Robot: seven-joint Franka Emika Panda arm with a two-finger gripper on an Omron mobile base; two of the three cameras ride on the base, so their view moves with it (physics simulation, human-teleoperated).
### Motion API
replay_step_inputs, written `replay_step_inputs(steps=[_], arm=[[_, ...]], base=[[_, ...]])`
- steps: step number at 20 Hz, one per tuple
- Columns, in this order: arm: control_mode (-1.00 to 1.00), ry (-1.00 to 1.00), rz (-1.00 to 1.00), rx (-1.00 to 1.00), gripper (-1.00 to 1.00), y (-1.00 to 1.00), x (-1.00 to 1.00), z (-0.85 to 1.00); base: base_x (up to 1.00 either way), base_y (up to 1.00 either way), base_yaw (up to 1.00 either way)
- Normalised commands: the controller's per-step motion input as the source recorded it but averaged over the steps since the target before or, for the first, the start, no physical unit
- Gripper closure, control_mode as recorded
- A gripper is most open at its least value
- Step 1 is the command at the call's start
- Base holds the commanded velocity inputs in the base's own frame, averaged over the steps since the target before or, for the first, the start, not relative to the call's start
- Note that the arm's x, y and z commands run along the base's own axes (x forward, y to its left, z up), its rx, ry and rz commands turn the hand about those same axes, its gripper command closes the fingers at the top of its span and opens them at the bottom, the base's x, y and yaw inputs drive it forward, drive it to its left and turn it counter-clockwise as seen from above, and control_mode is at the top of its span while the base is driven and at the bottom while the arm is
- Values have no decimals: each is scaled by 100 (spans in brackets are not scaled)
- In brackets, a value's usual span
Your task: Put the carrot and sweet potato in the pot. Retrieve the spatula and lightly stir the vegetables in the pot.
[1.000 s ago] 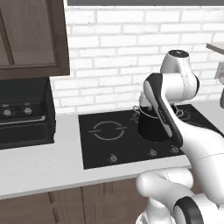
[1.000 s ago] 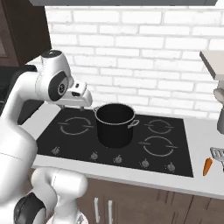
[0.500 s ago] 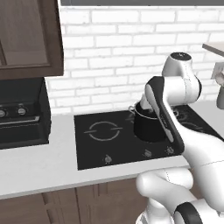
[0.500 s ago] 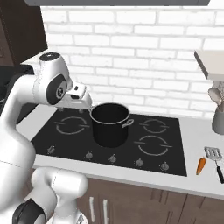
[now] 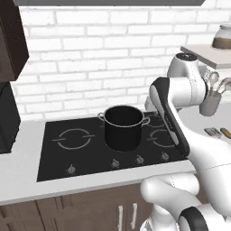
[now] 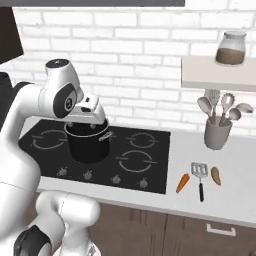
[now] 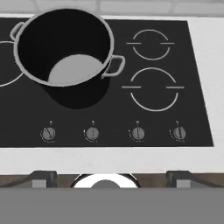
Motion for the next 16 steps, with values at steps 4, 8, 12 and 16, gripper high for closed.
replay_step_inputs(steps=[4, 8, 12, 16], arm=[[100, 0, 0, 0, -100, 0, 0, 0], [100, 0, 0, 0, -100, 0, 0, 0], [100, 0, 0, 0, -100, 0, 0, 0], [100, 0, 0, 0, -100, 0, 0, 0]], base=[[0, -68, 0], [0, -43, 0], [0, -7, 0], [0, 0, 0]])
